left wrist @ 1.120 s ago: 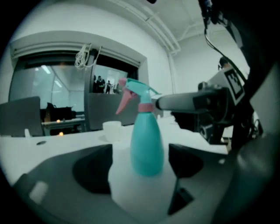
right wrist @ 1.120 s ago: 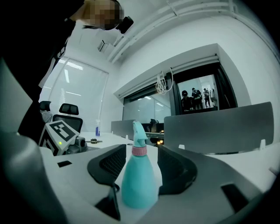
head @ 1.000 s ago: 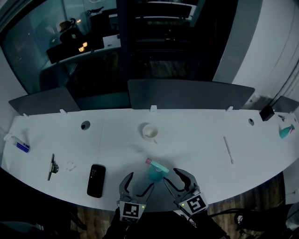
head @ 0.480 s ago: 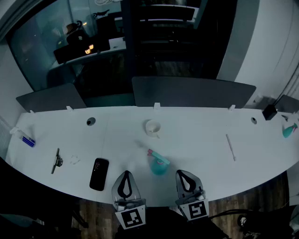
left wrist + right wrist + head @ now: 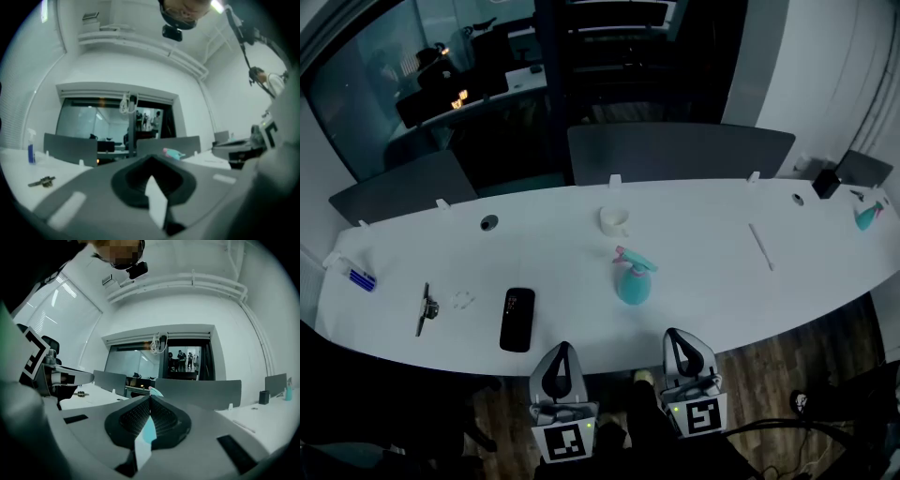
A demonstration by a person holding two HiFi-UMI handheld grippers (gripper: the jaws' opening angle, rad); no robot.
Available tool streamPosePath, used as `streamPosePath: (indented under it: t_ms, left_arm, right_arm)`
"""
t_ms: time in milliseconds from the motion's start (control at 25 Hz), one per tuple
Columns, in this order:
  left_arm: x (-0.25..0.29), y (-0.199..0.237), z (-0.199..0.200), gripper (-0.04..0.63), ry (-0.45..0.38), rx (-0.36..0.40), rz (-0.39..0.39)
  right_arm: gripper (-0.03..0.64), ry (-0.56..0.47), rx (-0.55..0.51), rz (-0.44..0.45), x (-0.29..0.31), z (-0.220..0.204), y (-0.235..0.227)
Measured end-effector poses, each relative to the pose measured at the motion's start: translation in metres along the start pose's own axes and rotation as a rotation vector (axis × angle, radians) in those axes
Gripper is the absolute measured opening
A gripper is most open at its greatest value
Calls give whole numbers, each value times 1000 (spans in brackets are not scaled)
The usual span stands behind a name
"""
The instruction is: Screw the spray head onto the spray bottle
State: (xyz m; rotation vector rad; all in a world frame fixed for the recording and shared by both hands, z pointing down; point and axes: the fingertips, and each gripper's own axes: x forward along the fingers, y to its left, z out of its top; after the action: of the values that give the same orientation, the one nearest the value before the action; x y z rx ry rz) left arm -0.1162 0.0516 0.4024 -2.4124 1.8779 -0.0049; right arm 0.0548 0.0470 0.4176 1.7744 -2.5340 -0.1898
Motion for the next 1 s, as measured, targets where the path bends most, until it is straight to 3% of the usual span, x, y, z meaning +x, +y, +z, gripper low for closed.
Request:
streamPosePath:
  t_ms: [240, 720, 1000]
  left_arm:
    - [-47, 1, 2, 2, 1, 37, -66]
    - [-69, -16, 24, 2, -74, 56, -17]
    - [-68, -38, 26, 2, -74, 73, -44]
  right_arm:
    - [5, -8, -11, -49, -38, 17, 32]
    - [5, -60, -26, -36, -74, 42, 33]
    - [5, -79, -42, -27, -85, 46, 21]
